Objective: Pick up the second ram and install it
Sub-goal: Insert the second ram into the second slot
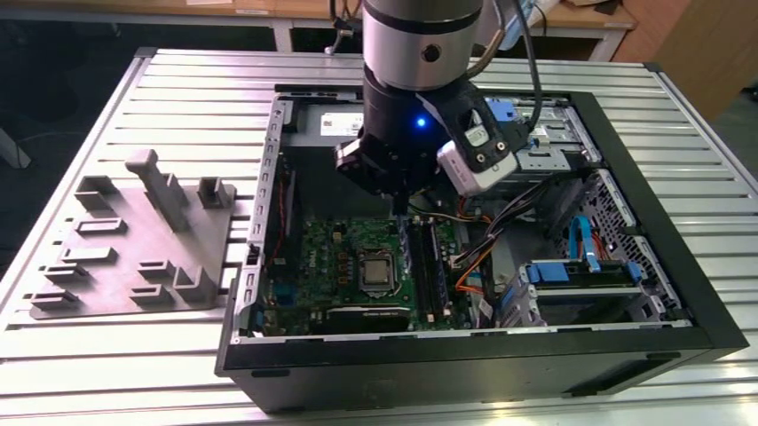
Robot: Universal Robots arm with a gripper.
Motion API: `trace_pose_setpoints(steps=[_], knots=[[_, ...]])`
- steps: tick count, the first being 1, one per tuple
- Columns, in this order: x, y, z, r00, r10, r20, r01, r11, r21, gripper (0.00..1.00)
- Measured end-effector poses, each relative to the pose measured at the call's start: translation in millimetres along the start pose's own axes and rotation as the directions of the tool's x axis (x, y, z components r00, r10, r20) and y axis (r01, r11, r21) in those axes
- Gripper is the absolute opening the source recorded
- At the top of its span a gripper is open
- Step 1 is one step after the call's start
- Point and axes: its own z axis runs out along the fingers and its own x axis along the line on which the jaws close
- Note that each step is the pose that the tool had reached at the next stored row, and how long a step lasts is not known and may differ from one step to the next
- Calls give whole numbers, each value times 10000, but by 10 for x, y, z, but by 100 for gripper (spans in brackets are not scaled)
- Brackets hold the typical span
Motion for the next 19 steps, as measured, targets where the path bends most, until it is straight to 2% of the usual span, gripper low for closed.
trace_pose_setpoints(steps=[6, 15, 19], knots=[[-28, -4, 68, 10000, 15, -1, -15, 10000, 11, 11], [-169, -17, 115, 10000, 73, 2, -73, 10000, 12, 11], [-190, -20, 156, 9999, 101, 3, -101, 9999, 11, 11]])
